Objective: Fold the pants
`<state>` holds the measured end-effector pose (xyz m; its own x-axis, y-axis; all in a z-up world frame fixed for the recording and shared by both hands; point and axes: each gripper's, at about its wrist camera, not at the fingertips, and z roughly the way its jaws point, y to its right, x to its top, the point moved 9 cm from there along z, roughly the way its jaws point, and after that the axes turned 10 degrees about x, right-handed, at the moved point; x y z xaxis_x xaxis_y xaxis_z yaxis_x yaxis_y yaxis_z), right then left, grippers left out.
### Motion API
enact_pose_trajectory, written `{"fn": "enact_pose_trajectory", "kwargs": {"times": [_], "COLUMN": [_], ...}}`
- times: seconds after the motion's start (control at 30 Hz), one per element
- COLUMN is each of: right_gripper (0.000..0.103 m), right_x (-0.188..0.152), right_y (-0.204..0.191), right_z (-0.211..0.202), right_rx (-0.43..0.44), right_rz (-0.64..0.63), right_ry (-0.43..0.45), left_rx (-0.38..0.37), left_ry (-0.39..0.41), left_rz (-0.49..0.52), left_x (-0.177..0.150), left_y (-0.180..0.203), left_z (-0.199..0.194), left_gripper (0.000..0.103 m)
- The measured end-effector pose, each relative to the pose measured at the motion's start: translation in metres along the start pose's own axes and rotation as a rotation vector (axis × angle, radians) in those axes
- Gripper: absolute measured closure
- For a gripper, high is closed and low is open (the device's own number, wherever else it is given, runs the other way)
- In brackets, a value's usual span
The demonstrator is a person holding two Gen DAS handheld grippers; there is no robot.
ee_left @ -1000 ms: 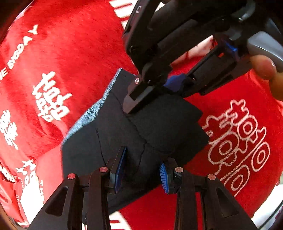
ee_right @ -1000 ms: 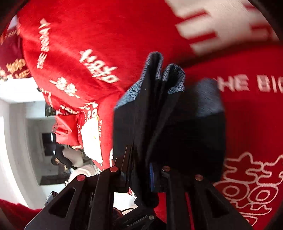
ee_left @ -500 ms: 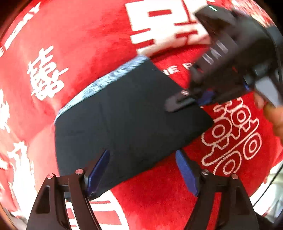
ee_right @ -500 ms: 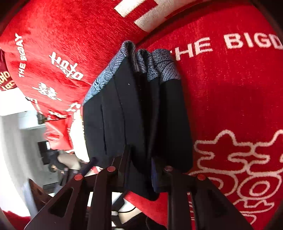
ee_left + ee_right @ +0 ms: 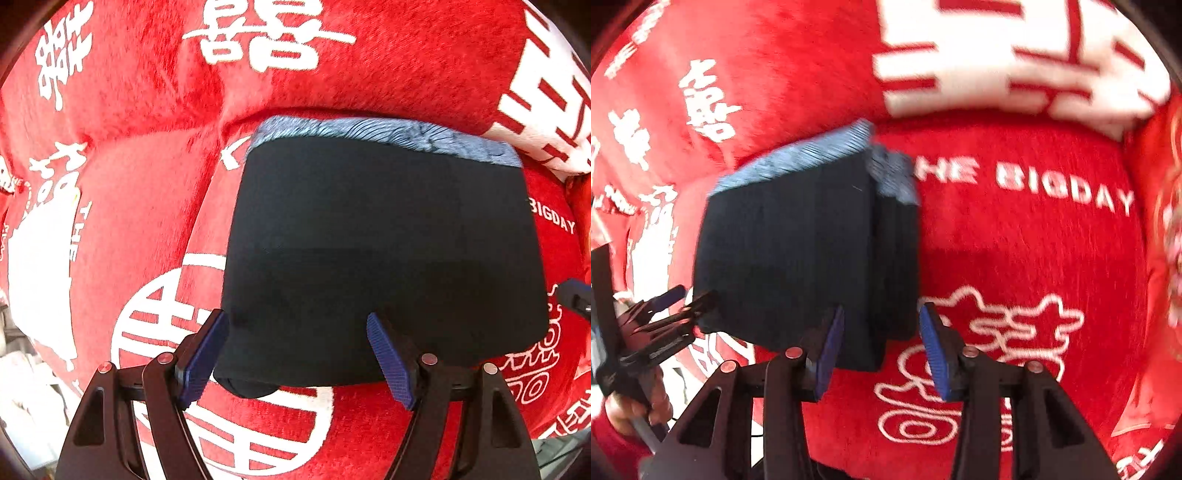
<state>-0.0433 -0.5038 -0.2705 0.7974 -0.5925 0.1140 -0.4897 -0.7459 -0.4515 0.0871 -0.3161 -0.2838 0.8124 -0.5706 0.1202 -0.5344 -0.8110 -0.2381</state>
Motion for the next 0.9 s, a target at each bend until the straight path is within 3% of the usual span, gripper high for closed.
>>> {"fn": "enact_pose_trajectory", "kwargs": {"times": [0.07, 0.17, 0.23, 0.4, 0.67, 0.9], "right_gripper": [0.030, 0.030, 0.030, 0.028, 0.018, 0.017], "right_x": [0.001, -0.007, -0.017, -0.021, -0.025, -0.030], "right_y": [-0.011, -0.019, -0.013, -0.001, 0.015, 0.024], "right_z": [0.005, 0.028, 0.042, 0.048, 0.052, 0.052], "right_rx": [0.009, -0.008, -0.016, 0.043, 0.045, 0.056], "right_rz": [-0.048, -0.091, -0.067, 0.022, 0.048, 0.075], "right_ry": [0.000, -0.063, -0.112, -0.088, -0.092, -0.090], "left_rx": [-0.009, -0.015, -0.015, -0.037, -0.046, -0.047], "left_ry": [-0.008, -0.012, -0.016, -0.022, -0.026, -0.031], "left_rz": [-0.004, -0.009, -0.006, -0.011, -0.012, -0.041], "left_x": [-0.001, 0.002, 0.003, 0.003, 0.007, 0.013], "left_y": [-0.002, 0.000, 0.000, 0.001, -0.004, -0.018], "left_z": [0.006, 0.012, 0.015, 0.018, 0.022, 0.024], "left_gripper": [0.025, 0.025, 0.013, 0.012, 0.012, 0.012]}}
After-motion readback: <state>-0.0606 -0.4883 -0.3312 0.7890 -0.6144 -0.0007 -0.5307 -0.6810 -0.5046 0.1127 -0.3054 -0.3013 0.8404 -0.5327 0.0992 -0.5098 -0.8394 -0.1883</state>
